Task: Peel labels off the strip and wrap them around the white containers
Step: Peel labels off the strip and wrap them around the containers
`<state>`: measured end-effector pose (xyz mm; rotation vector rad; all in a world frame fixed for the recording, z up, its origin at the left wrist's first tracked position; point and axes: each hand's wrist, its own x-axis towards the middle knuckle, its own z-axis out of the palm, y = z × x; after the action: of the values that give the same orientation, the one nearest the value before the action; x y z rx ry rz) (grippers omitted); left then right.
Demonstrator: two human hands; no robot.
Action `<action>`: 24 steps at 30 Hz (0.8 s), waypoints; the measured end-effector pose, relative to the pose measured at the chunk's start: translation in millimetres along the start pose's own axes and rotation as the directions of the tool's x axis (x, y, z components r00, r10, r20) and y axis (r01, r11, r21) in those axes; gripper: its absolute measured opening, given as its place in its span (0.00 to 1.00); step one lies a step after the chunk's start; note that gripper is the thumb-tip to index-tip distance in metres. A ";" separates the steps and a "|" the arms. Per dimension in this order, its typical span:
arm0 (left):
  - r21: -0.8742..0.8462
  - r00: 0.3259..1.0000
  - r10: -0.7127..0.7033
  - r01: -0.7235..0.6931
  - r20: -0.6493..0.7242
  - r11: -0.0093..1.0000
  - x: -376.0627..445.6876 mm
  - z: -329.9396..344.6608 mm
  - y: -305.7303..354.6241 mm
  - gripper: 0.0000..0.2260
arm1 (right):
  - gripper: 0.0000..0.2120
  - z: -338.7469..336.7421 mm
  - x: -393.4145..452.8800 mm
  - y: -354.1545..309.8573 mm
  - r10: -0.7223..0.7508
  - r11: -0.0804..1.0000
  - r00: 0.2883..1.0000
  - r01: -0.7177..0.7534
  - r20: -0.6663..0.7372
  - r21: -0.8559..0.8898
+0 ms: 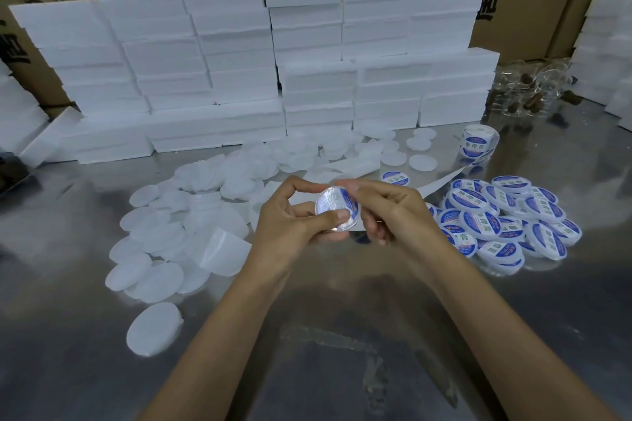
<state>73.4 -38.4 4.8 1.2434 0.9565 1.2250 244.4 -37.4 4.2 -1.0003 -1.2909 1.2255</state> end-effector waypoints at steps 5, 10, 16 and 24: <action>-0.081 0.995 -0.005 -0.003 -0.100 0.997 -0.6 1.9 0.3 0.12 | 0.19 2.9 1.5 0.6 -0.074 0.983 0.994 0.086 0.076 -0.160; -0.090 0.985 -0.028 0.012 -0.173 0.996 0.9 4.8 -4.7 0.06 | 0.15 11.6 1.0 7.6 -0.168 0.957 0.985 0.153 -0.041 -0.248; -0.171 0.995 -0.072 0.061 -0.062 0.983 2.5 6.7 -10.0 0.06 | 0.05 8.6 3.5 14.0 -0.235 0.940 0.960 0.184 -0.153 -0.287; -0.168 0.995 -0.101 0.099 -0.007 0.981 5.0 2.2 -11.0 0.11 | 0.04 -45.2 13.6 4.5 -0.198 0.968 0.810 0.074 -0.551 -0.239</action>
<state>77.8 -33.0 -5.3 1.0428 0.8968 1.2115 287.3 -18.2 -1.5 -1.2802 -0.9916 0.6037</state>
